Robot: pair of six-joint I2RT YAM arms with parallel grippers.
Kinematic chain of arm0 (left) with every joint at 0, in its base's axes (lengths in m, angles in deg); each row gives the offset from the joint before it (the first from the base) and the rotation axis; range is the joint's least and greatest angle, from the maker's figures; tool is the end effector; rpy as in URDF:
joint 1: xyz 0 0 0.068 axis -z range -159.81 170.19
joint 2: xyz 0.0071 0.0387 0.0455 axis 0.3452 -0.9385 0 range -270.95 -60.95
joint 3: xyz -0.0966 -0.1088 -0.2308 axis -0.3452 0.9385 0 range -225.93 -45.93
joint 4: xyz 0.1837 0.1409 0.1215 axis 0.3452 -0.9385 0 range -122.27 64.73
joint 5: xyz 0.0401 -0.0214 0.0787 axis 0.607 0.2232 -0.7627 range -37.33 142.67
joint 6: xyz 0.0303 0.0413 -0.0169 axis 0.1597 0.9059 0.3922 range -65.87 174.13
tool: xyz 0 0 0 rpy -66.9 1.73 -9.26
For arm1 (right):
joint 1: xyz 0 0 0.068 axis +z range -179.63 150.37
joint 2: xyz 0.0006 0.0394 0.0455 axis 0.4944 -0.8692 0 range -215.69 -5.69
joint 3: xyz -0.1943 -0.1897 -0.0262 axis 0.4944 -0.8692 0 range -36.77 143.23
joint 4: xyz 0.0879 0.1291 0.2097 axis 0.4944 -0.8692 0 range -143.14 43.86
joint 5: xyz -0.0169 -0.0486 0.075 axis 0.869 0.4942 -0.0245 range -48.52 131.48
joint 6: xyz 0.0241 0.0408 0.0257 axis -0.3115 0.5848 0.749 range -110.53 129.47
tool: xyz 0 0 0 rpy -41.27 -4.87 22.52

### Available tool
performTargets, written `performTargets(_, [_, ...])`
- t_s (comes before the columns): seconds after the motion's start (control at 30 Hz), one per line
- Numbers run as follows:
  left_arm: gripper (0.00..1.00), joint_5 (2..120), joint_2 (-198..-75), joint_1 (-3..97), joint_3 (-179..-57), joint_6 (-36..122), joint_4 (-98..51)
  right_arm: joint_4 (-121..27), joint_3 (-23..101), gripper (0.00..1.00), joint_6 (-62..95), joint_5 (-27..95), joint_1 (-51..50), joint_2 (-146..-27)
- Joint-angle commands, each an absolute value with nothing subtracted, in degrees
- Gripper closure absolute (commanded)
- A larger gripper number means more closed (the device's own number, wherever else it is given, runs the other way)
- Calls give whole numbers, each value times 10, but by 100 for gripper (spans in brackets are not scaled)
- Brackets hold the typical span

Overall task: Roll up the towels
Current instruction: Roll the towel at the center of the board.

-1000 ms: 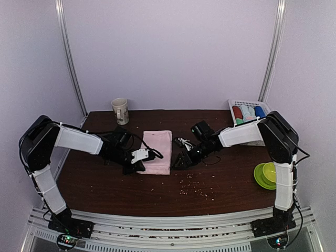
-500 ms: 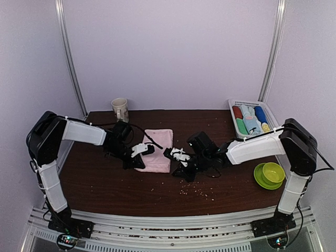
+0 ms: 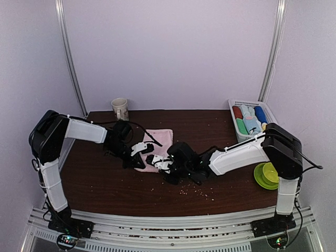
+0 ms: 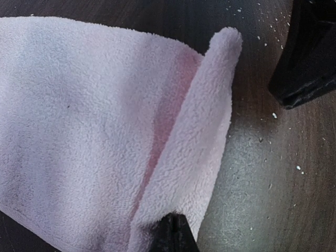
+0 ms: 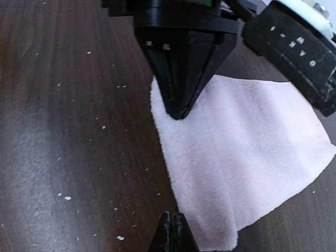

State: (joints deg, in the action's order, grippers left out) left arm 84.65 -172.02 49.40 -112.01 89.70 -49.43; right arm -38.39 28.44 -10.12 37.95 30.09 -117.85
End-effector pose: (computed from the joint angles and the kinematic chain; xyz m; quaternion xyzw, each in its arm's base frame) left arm 0.3118 -0.1959 0.1318 0.5485 0.7717 -0.2609 0.1888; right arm 0.2077 0.3600 0.1507 -0.5865 0.6867 0.1732 0.3931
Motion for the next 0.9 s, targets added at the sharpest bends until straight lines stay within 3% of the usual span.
performTargets(0.0, [100, 827, -1747, 490, -1116, 903, -530, -370, 322, 100, -103, 457, 300, -1200])
performTargets(0.73, [100, 815, -1741, 485, -1104, 907, -537, -426, 348, 100, -125, 642, 291, -1254])
performTargets(0.87, [100, 824, -1744, 482, -1107, 904, -543, -416, 320, 75, -161, 617, 295, -1206])
